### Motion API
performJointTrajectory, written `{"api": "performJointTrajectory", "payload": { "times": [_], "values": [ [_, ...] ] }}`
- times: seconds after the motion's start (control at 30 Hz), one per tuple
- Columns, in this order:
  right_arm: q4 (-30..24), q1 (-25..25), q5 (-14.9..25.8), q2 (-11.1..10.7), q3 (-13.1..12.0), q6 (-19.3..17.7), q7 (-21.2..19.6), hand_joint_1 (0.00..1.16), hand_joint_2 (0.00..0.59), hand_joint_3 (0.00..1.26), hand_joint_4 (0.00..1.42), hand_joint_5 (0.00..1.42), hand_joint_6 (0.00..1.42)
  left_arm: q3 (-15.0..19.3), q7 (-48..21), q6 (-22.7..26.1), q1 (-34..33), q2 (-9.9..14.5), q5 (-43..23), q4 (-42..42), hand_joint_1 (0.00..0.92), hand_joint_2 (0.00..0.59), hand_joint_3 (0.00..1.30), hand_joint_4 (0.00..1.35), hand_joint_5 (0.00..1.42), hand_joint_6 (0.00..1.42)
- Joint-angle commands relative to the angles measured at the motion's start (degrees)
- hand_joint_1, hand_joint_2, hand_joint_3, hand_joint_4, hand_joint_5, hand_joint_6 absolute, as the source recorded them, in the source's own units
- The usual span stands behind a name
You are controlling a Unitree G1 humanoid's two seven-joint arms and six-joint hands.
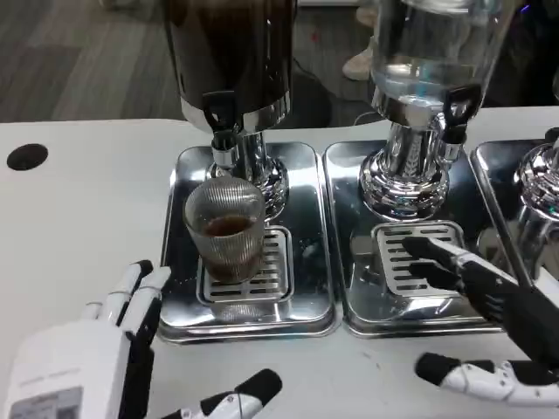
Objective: Grasp the cup under the faucet to collect the drink, then remove the cup.
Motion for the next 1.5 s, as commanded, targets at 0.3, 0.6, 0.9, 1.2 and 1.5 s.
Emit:
{"api": "performJointTrajectory", "payload": {
  "times": [0.3,0.6,0.9,1.2,1.5],
  "values": [
    [0.39,-11.82,-10.16,3.06,5.55,9.14,-3.96,0.50,0.135,0.17,0.10,0.14,0.10,8.57,1.39,-3.46,2.14,1.62,-7.69,-0.54,0.000,0.038,0.20,0.07,0.17,0.42],
    [2.52,-17.41,-14.97,4.29,7.17,11.33,-6.38,0.51,0.118,0.17,0.10,0.14,0.10,11.22,0.19,-6.27,4.22,1.78,-9.32,-1.49,0.000,0.039,0.19,0.07,0.15,0.42],
    [3.21,-22.27,-19.71,9.54,10.40,18.10,-11.69,0.55,0.059,0.12,0.10,0.13,0.08,12.14,1.50,-10.32,7.91,1.03,-9.46,-1.84,0.000,0.048,0.19,0.06,0.15,0.42],
    [7.80,-27.40,-23.27,13.70,13.22,21.79,-16.34,0.57,0.060,0.12,0.10,0.13,0.06,14.82,3.18,-14.55,11.74,0.32,-10.94,-2.39,0.000,0.049,0.19,0.06,0.16,0.42],
    [13.26,-31.48,-26.45,17.58,15.75,23.23,-21.41,0.57,0.065,0.12,0.10,0.13,0.05,17.15,4.60,-18.81,14.30,-0.63,-12.88,-1.89,0.000,0.050,0.20,0.07,0.17,0.42]
  ]
}}
